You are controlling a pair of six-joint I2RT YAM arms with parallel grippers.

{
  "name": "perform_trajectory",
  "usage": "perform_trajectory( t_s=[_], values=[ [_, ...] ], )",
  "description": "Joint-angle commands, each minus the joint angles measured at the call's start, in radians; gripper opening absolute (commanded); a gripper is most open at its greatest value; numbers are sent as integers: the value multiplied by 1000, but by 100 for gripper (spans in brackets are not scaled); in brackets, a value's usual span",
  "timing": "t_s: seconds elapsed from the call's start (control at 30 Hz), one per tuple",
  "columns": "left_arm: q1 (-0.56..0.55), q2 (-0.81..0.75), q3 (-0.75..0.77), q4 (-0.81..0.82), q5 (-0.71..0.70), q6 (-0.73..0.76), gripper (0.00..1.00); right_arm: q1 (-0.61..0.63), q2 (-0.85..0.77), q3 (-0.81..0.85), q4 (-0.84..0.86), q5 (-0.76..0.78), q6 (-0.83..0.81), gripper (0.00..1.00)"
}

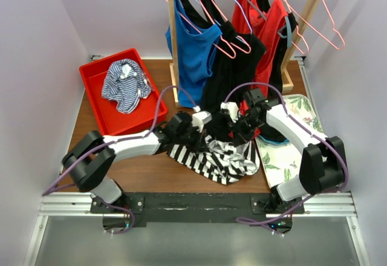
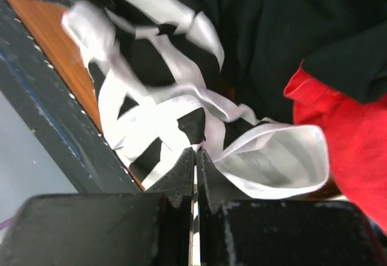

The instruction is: Place the tank top on the hanger

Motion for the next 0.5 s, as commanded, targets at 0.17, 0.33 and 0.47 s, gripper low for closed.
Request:
perform_trajectory(
  t_s=[0.17, 0.33, 0.47],
  values=[
    [122, -350, -261, -22, -48, -149, 0, 64, 12, 325, -136, -251, -78, 0],
    [191, -558, -370, -82, -87, -208, 57, 287, 134, 456, -139, -238, -97, 0],
    [198, -802, -326, -208, -200, -173, 81, 393, 252, 600, -170, -224, -118, 0]
  ],
)
